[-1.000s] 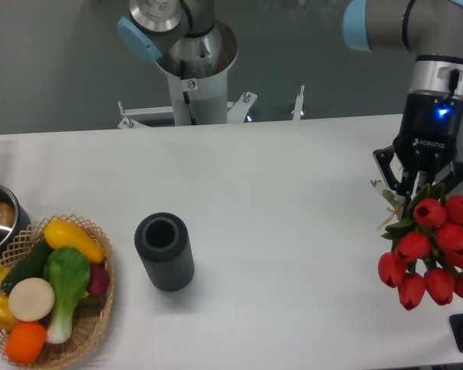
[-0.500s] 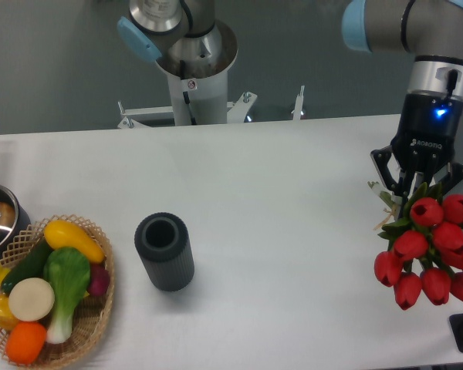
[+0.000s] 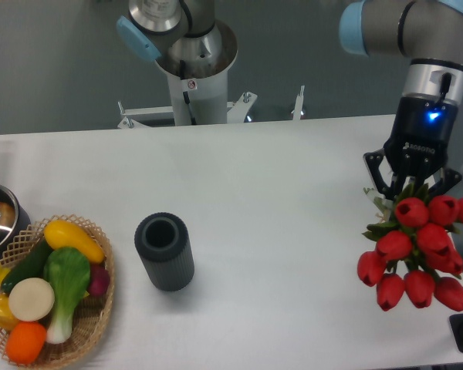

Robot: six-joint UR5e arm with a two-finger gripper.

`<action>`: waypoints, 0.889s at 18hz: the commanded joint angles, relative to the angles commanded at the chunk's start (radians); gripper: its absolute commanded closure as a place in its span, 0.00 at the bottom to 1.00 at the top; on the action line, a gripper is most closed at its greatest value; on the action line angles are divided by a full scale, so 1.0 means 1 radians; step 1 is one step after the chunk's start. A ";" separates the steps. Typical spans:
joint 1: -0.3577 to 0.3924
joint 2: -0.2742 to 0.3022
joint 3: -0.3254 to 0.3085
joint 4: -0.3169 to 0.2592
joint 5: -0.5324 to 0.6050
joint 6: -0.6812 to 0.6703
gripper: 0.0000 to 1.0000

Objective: Insert the flowers into the vase
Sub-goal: 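Lift the tulip bunch and carry it over the grey vase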

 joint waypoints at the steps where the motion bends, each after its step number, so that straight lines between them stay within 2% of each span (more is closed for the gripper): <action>1: -0.009 -0.006 0.000 0.002 -0.046 0.000 0.90; 9: -0.061 -0.043 0.002 0.006 -0.328 0.002 0.90; 12: -0.100 -0.057 0.000 0.006 -0.384 0.015 0.90; 15: -0.123 -0.055 -0.023 0.006 -0.475 0.038 0.90; 16: -0.127 -0.052 -0.041 0.006 -0.506 0.087 0.90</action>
